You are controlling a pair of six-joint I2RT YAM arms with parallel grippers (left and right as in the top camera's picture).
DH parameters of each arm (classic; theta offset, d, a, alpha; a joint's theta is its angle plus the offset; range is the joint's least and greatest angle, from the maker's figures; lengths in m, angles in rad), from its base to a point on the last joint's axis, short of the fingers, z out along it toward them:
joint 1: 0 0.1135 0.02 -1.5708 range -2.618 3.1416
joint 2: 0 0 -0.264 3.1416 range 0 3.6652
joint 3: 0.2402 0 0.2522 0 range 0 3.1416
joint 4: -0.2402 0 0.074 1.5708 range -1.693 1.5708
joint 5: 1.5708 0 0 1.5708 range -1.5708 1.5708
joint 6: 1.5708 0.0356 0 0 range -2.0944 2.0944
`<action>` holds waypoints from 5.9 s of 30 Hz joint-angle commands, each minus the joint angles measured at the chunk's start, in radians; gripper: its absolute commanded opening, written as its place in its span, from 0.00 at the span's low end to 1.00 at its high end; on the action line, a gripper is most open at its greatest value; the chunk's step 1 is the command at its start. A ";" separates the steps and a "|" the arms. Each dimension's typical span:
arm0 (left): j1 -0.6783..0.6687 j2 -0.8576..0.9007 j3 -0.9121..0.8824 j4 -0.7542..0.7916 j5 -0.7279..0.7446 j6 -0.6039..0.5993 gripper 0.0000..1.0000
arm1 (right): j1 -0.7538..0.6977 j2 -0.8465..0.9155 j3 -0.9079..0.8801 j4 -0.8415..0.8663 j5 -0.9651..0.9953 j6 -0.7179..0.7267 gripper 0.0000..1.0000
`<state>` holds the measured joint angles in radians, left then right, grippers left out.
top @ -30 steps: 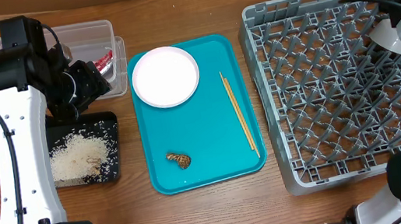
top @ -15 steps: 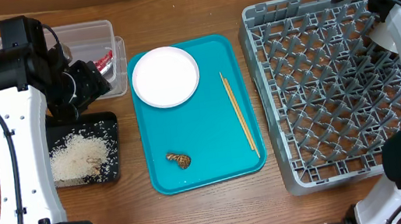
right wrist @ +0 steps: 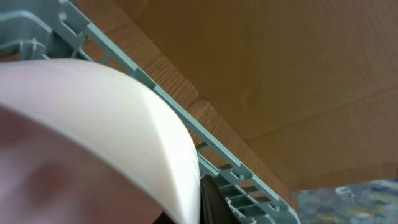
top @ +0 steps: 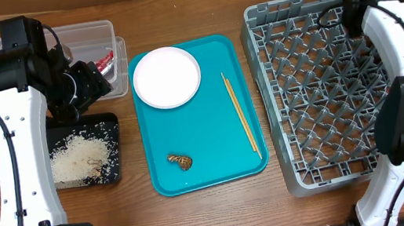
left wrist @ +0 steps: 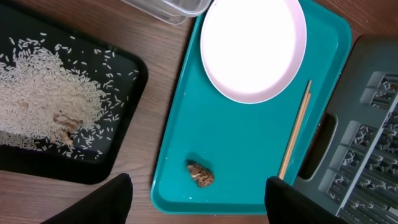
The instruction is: Sort waste into correct bins and load items into the dishwasher
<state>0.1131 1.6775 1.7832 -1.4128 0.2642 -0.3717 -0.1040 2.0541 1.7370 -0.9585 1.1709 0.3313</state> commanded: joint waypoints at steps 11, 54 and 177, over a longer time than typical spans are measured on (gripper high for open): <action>-0.009 -0.023 0.025 0.004 -0.008 -0.010 0.70 | 0.117 0.007 -0.130 -0.012 -0.088 0.065 0.04; -0.009 -0.023 0.025 -0.001 -0.010 -0.010 0.71 | 0.051 -0.303 0.062 -0.470 -0.904 -0.046 1.00; -0.009 -0.023 0.025 -0.005 -0.014 -0.008 0.81 | 0.021 -0.304 -0.250 -0.542 -1.194 -0.025 0.04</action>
<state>0.1112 1.6775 1.7832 -1.4174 0.2577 -0.3714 -0.0788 1.8053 1.3785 -1.4986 0.0177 0.3103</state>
